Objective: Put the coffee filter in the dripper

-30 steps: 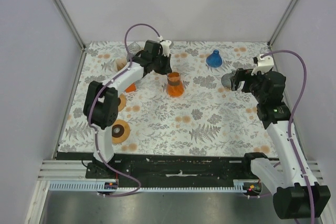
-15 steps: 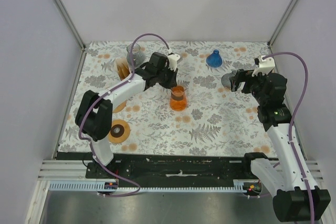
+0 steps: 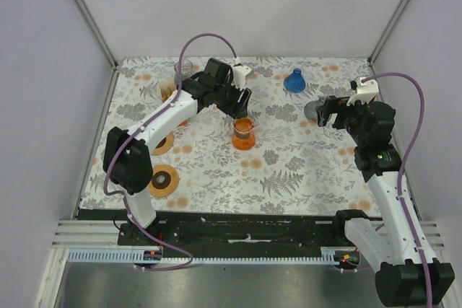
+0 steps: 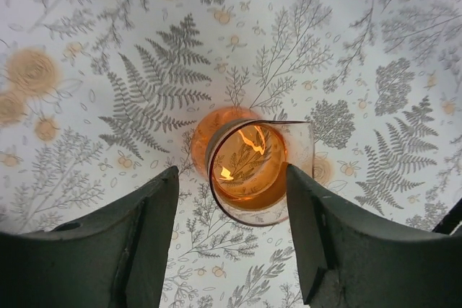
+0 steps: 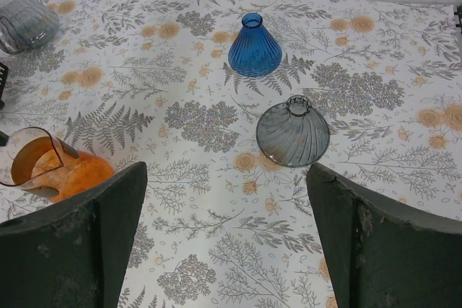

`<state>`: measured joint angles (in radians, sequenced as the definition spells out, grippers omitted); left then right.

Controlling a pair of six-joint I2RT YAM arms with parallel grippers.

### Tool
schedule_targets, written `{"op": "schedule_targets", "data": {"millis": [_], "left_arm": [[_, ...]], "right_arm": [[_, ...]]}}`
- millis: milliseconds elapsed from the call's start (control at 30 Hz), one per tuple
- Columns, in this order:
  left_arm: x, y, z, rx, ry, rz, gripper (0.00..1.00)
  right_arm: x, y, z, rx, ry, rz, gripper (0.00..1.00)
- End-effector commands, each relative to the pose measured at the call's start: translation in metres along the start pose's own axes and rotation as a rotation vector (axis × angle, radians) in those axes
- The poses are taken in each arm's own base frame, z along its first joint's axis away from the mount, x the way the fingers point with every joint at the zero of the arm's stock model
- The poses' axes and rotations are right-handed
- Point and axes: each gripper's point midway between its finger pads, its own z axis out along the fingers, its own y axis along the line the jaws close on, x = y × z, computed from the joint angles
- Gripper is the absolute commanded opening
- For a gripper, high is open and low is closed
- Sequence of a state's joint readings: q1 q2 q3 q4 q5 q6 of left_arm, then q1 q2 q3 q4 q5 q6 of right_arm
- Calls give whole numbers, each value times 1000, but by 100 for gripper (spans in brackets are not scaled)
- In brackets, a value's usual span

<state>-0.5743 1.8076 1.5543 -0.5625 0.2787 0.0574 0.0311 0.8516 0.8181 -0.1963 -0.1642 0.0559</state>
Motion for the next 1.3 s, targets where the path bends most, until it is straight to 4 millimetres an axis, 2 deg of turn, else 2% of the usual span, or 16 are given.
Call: {"op": "schedule_targets", "data": {"millis": [0, 100, 233, 300, 367, 400, 433, 567, 667, 800, 867, 1133, 1267], "left_arm": [[-42, -5, -80, 21, -72, 125, 68], [-32, 19, -119, -27, -59, 133, 70], [-4, 85, -188, -143, -84, -13, 70], [19, 122, -217, -256, -89, -79, 69], [53, 162, -236, -410, -59, -150, 69], [70, 175, -237, -457, -39, -182, 69], [85, 189, -238, -508, -20, -209, 68], [139, 216, -209, -588, 85, -274, 66], [162, 229, -190, -610, 139, -288, 59], [188, 246, -176, -660, 207, -279, 52], [199, 248, -169, -655, 230, -276, 51], [217, 249, -136, -585, 233, -309, 50], [228, 249, -127, -568, 264, -317, 49]], "right_arm": [[-14, 6, -6, -23, -62, -9, 98], [-15, 7, -9, -25, -71, -9, 98], [-16, 12, -10, -50, -76, 2, 98], [-18, 15, -10, -66, -81, 8, 98], [-20, 18, -9, -82, -85, 14, 98], [-21, 20, -9, -89, -86, 19, 98], [-22, 20, -8, -93, -86, 19, 98], [-25, 23, -10, -106, -92, 21, 98], [-25, 23, -13, -105, -100, 13, 98], [-24, 20, -16, -88, -106, 4, 98], [-22, 21, -15, -91, -103, 4, 98], [-21, 21, -12, -95, -92, 5, 98], [-22, 20, -12, -90, -96, 0, 98]]}}
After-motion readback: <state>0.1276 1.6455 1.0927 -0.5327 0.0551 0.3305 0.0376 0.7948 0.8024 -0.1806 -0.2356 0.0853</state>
